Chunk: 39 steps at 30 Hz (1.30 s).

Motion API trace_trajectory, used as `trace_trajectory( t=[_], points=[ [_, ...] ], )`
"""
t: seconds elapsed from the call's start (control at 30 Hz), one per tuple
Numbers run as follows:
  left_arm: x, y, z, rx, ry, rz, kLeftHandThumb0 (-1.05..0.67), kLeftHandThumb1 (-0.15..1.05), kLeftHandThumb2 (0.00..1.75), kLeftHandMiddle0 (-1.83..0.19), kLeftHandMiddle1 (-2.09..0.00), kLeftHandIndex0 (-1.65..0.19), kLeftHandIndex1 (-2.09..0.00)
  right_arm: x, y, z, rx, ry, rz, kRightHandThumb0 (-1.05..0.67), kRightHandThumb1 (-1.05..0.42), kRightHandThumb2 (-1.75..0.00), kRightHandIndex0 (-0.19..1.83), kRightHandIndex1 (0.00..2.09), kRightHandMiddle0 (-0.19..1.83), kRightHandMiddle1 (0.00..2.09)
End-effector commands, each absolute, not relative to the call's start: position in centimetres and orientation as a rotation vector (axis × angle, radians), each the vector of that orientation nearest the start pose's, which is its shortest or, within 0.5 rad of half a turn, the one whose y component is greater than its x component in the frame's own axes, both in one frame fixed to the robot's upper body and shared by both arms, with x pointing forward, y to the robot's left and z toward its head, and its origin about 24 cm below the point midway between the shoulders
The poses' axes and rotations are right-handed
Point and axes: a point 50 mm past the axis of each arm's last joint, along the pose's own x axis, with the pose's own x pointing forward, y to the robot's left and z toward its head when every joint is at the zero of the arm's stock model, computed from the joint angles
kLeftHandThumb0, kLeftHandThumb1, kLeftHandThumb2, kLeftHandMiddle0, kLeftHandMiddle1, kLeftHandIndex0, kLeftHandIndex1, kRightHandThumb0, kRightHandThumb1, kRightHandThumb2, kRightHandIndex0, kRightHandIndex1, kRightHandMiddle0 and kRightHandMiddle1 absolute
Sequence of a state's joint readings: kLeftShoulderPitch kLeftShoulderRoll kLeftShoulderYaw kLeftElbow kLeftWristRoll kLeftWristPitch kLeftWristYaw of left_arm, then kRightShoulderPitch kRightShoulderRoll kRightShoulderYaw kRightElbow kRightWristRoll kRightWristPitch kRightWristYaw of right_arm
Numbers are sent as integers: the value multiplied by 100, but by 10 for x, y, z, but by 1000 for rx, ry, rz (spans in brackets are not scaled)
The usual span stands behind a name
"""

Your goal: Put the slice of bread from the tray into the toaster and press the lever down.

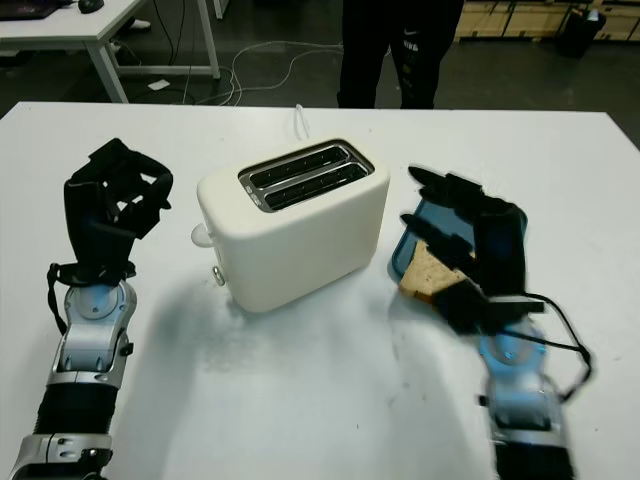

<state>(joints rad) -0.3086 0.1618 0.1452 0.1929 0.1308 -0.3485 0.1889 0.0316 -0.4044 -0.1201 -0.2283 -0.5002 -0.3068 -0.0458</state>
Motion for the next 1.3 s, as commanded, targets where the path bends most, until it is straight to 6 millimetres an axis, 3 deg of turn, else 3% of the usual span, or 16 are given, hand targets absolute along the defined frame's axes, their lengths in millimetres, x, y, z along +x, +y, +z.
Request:
trace_trajectory(
  t=[0.0,0.2,0.57,0.77,0.97,1.13,1.27],
  points=[
    [299,199,120,236,-490,235,-99,92,20,-93,-156,-80,-133,220,-206,126,-1065,-492,46,-56,-76,0,66,11,61,0],
    [300,199,120,234,-494,229,-98,92,21,-93,-155,-80,-133,203,-204,111,-1295,-381,104,-71,-76,-1,45,1,44,0],
    [299,201,120,234,-492,235,-97,92,21,-92,-157,-78,-135,204,-209,85,-1518,-219,128,-81,-77,-1,27,0,32,0],
    [298,201,119,243,-490,229,-97,92,23,-91,-158,-77,-135,211,-217,63,-1616,-205,81,-74,-80,-1,25,0,28,0],
    [298,200,119,236,-487,228,-97,92,21,-92,-157,-78,-135,214,-226,45,-1625,-250,26,-54,-79,0,35,5,37,4],
    [298,201,119,241,-493,224,-98,92,22,-92,-157,-78,-135,215,-233,38,-1639,-275,2,-41,-83,-1,43,10,43,5],
    [298,201,119,242,-492,223,-99,92,23,-91,-157,-78,-135,216,-239,36,-1717,-273,-3,-41,-89,-2,43,10,42,4]
  ],
)
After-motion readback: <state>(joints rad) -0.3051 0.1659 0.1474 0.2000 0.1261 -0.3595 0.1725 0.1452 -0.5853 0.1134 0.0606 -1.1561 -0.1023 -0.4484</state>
